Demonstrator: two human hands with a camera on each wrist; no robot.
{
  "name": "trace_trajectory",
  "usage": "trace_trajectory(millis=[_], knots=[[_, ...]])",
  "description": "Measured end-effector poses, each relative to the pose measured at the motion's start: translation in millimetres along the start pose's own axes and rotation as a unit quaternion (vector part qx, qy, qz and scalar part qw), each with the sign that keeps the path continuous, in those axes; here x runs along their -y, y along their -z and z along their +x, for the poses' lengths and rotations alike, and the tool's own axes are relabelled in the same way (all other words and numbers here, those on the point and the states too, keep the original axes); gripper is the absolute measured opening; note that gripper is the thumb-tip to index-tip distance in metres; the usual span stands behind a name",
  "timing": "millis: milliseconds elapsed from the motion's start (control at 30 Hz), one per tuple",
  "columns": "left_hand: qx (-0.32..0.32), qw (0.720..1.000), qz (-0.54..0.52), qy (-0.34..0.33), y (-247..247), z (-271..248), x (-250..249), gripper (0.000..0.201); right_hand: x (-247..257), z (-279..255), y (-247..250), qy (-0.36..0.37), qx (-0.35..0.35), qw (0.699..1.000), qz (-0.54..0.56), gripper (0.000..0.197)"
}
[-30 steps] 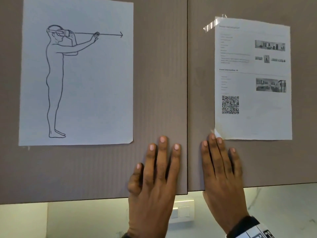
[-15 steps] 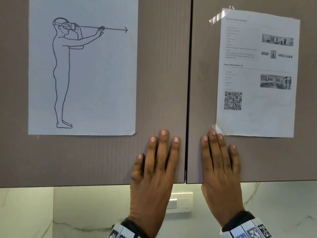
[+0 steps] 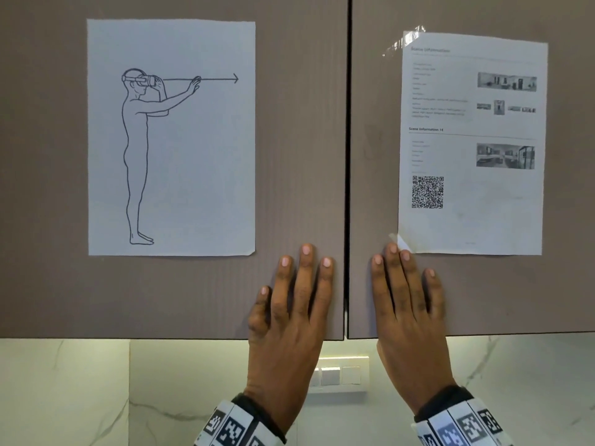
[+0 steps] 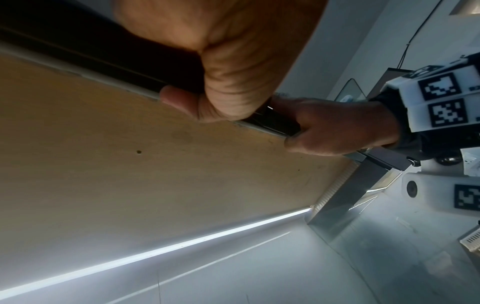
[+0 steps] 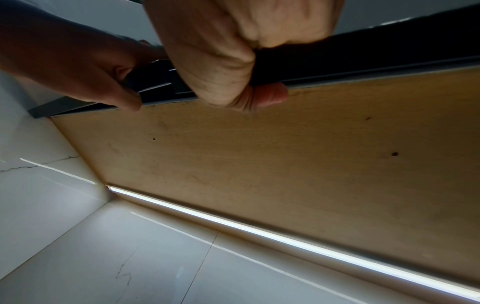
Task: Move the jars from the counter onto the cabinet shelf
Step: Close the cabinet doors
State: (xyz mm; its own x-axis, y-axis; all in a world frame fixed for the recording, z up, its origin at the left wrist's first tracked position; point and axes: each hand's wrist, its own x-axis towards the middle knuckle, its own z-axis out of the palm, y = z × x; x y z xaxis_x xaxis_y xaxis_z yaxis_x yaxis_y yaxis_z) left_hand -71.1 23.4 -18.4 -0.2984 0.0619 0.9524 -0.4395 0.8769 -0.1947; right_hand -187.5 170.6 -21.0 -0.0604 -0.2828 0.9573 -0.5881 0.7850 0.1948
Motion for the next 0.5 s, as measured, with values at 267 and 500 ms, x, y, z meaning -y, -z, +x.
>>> trace_trajectory(millis=[267,500], knots=[[0.006,1.000,-0.010,-0.005,0.8,0.9,0.4,0.066,0.3,1.3,3.8,0.004,-0.002,1.000,-0.025,0.068],[-0.009,1.000,-0.024,-0.010,-4.5,2.9,1.3,0.065,1.9,3.0,-0.9,0.000,-0.001,0.999,-0.048,0.073]])
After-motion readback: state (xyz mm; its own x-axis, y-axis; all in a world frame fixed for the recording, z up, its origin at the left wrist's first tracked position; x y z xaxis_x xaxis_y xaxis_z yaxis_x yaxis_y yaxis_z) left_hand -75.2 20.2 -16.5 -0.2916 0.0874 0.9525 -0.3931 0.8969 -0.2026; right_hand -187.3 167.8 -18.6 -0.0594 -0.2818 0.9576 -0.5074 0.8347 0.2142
